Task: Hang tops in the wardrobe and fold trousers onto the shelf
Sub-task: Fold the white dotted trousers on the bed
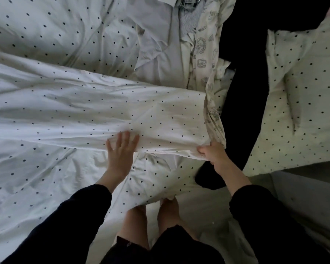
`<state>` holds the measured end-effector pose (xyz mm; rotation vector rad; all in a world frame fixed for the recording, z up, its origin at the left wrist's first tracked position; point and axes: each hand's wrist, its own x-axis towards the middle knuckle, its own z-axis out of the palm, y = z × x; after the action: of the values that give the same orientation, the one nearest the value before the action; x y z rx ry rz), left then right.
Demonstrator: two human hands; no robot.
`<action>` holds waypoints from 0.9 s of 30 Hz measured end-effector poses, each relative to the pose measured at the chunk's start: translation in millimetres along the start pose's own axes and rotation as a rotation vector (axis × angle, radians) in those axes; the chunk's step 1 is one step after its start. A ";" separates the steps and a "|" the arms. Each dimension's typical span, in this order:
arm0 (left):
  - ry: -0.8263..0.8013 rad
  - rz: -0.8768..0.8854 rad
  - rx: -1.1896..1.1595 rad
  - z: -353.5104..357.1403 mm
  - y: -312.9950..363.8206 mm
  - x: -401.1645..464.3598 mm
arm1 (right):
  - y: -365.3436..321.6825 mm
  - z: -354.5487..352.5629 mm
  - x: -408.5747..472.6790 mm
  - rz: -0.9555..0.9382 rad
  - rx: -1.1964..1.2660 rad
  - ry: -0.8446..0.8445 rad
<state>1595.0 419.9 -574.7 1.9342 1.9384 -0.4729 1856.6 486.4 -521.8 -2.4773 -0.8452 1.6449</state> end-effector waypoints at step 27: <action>0.281 -0.200 -0.079 -88.9 -256.8 -30.2 | -133.9 241.1 -83.1 -0.827 -0.785 -0.045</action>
<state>1336.6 434.0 -486.6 1.8469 2.3029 -0.1783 1569.1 501.0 -512.2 -1.8646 -2.4477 1.1659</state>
